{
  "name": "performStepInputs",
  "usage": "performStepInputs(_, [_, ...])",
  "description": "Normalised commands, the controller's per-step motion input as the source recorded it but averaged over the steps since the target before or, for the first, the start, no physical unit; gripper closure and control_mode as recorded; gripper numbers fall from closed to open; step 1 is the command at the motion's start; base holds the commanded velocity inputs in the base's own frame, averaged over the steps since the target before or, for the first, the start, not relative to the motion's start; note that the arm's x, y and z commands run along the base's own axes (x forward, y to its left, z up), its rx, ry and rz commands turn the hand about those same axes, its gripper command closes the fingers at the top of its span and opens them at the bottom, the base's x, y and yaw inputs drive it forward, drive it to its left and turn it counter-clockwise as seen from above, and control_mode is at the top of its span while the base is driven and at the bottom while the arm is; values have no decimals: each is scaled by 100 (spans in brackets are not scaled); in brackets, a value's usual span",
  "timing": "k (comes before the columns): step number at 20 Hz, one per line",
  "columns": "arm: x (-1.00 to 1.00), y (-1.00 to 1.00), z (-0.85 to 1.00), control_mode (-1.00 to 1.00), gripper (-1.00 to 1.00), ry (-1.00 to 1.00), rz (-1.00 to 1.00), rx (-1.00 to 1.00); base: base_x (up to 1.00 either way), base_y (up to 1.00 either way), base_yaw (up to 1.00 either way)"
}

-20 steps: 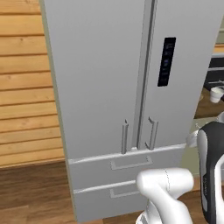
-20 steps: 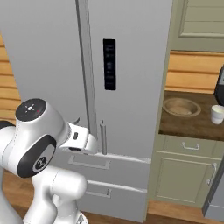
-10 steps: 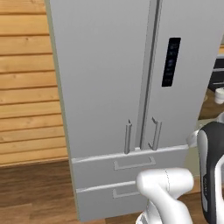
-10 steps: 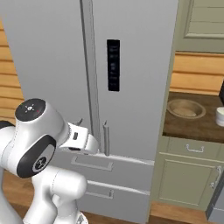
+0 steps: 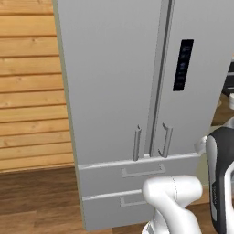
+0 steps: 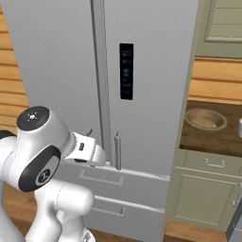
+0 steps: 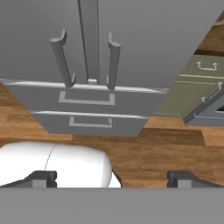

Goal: Grab a lemon wedge from the fridge and one ice cube from the ice bowl, and put them in the glass of lemonade.

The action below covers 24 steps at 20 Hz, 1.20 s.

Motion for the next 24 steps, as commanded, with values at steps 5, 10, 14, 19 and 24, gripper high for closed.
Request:
performStepInputs(5, [0,0,0,100,-100,0,0,0,0,0,0])
performStepInputs(10, [6,0,0,-100,-100,0,0,0,0,0,0])
performStepInputs(14, [34,8,-3,-100,-100,-1,-2,-1,0,0,0])
performStepInputs(19, [90,14,-30,-100,-100,-3,-3,-3,0,0,0])
performStepInputs(24, [92,14,-40,-100,-100,-1,-9,-5,0,0,0])
